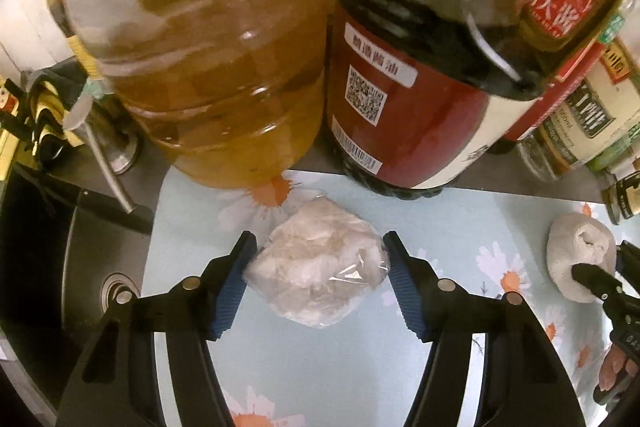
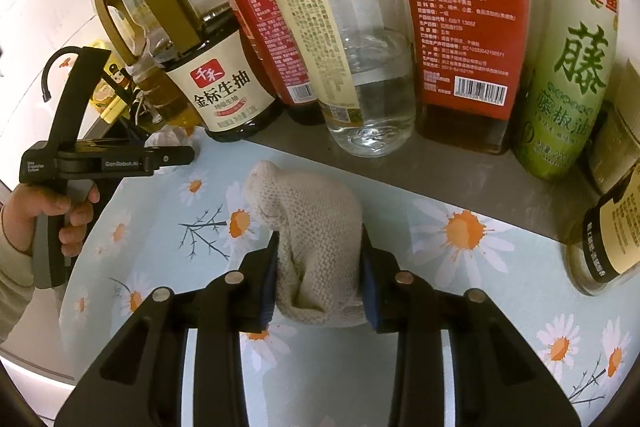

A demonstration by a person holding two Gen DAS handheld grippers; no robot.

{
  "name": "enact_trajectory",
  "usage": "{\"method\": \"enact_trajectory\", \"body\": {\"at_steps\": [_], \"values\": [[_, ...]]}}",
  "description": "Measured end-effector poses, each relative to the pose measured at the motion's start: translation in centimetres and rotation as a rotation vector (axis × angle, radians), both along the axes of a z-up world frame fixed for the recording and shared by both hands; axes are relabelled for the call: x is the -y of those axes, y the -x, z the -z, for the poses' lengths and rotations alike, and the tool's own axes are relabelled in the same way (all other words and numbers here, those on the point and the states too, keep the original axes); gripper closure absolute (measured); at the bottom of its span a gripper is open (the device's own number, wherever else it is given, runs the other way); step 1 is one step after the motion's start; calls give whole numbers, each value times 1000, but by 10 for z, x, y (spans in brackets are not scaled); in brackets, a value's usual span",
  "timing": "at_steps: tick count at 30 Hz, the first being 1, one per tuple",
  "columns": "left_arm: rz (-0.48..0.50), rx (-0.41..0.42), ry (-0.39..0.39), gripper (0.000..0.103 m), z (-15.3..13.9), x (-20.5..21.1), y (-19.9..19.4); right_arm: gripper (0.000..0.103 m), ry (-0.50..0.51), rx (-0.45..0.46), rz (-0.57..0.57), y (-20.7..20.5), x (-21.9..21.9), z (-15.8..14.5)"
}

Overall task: Collect trash
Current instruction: 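Lift both tissues and carry them down to the black bin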

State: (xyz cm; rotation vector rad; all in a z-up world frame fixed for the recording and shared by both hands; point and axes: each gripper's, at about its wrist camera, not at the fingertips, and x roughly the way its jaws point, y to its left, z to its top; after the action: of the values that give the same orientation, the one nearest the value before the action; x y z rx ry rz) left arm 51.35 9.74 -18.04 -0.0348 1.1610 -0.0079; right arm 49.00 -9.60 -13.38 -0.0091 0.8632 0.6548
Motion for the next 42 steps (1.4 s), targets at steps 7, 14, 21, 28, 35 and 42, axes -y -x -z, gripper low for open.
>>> {"method": "enact_trajectory", "body": {"at_steps": [7, 14, 21, 28, 35, 42], "values": [[20, 27, 12, 40, -16, 8, 24, 68, -1, 17, 0, 18, 0, -11], [56, 51, 40, 40, -33, 13, 62, 68, -2, 33, 14, 47, -1, -21], [105, 79, 59, 40, -49, 6, 107, 68, 7, 57, 39, 94, -8, -31], [161, 99, 94, 40, -65, -5, 153, 68, 17, 70, 93, 151, -16, -39], [222, 121, 128, 40, -72, -25, 203, 68, 12, 70, 133, 210, -38, -41], [280, 150, 162, 40, -83, -43, 252, 68, 12, 80, 169, 267, -64, -44]]}}
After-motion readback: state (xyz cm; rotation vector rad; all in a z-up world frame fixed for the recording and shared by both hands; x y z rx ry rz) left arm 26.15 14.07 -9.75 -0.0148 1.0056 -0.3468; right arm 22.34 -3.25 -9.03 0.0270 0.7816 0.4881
